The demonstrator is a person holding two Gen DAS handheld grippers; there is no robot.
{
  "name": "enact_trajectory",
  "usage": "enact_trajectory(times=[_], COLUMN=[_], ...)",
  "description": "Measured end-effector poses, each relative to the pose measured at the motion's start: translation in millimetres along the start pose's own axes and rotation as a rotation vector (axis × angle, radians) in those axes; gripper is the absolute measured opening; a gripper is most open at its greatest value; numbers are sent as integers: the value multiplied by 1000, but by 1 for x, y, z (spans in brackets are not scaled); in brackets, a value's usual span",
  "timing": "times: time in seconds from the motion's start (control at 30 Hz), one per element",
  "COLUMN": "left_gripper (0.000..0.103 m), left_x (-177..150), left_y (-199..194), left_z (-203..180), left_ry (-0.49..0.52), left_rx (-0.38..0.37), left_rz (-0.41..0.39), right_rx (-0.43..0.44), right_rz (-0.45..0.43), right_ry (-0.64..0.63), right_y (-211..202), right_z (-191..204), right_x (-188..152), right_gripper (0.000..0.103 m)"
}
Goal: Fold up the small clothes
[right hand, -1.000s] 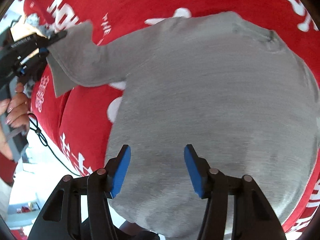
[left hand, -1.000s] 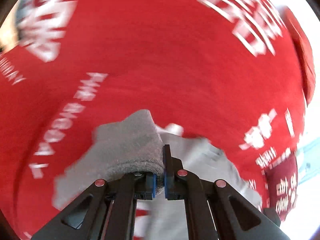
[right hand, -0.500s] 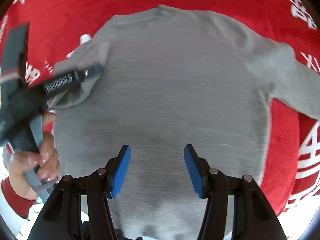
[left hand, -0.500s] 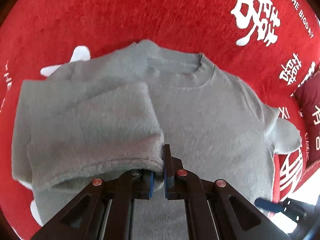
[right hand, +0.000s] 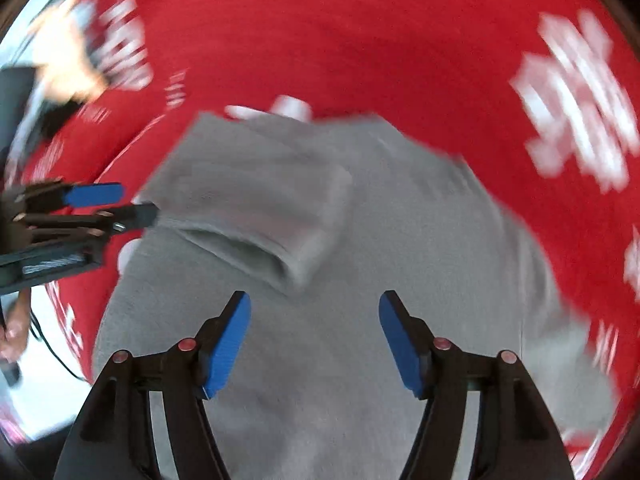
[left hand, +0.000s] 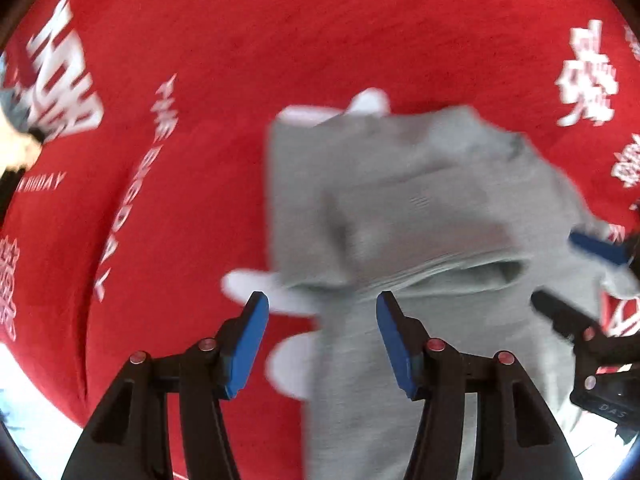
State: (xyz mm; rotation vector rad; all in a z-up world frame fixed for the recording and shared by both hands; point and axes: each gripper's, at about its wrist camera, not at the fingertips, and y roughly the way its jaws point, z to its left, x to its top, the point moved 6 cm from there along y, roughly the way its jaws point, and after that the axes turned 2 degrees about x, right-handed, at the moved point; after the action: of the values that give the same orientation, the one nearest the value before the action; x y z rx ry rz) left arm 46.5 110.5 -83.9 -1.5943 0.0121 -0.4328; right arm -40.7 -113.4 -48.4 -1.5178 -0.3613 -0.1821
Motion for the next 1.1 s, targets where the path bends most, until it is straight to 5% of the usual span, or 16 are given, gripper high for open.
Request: enact_trajectory(times=[0.2,0.27,0.3,0.5,0.63,0.77,0.97,1.1], left_gripper=[58,58,58,58,58,58,58,58], left_x=[-8,-4,0,15,21,22,22,13], left_y=[31,34,35,36,42,43,36,22], left_z=[9,7,7,12,14,15,18,20], left_ry=[25,20,12,-46,-76,-102,-104,-69], left_rx=[15,21,25,88,110,129,133,121], left_rz=[24,16,10,-20,-38,-42,-27,-16], right_rx=[-220,-268,-253,-12,114,228,325,279], right_rz=[21,70,75,-70,-63,9,-47,-55], right_ry=[-364,-419,-407,214,621,810,1004,1004], right_y=[60,84,85,34,34,59,49,27], right_z=[48,46,40,-55,-136,-168,-195,-205], right_x=[36,38,34,49,2,-43,-59,-71], right_gripper=[70,40,5,7,8,17,20,10])
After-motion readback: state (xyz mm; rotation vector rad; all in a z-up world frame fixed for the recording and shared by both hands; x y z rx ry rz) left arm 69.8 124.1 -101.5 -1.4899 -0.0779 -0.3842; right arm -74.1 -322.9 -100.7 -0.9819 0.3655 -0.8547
